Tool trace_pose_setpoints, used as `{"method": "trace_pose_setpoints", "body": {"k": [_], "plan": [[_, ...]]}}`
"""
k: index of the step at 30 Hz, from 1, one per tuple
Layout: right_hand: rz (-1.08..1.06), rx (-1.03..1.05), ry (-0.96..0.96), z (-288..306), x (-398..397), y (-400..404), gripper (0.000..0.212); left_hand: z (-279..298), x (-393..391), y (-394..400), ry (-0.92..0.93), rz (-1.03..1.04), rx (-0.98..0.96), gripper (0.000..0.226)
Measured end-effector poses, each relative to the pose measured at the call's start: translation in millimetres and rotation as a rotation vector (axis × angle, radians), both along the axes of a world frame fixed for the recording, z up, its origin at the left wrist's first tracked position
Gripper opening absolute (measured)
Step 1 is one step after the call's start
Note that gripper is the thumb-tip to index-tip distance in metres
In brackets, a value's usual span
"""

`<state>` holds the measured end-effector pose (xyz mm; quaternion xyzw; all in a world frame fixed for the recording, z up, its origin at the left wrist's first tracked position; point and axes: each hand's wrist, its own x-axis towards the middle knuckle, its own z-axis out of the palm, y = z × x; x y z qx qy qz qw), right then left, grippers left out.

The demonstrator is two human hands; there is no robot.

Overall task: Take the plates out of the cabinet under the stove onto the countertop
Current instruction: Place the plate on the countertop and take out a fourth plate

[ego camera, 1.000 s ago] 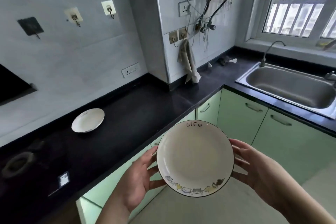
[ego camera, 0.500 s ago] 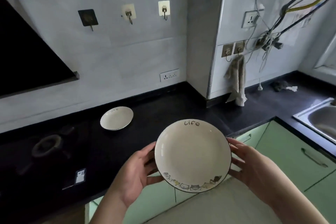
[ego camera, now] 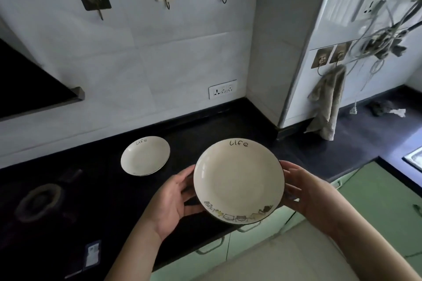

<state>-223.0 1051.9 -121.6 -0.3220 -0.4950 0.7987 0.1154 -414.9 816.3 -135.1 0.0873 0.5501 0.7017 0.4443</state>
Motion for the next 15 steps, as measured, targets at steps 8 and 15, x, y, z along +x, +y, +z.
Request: {"method": "trace_pose_setpoints", "body": {"k": [8, 15], "plan": [[0.015, -0.013, -0.085, -49, -66, 53, 0.028, -45, -46, 44, -0.078, 0.063, -0.07, 0.035], [0.049, -0.078, -0.197, -113, -130, 111, 0.028, -109, -81, 97, -0.193, 0.182, -0.247, 0.028]]}}
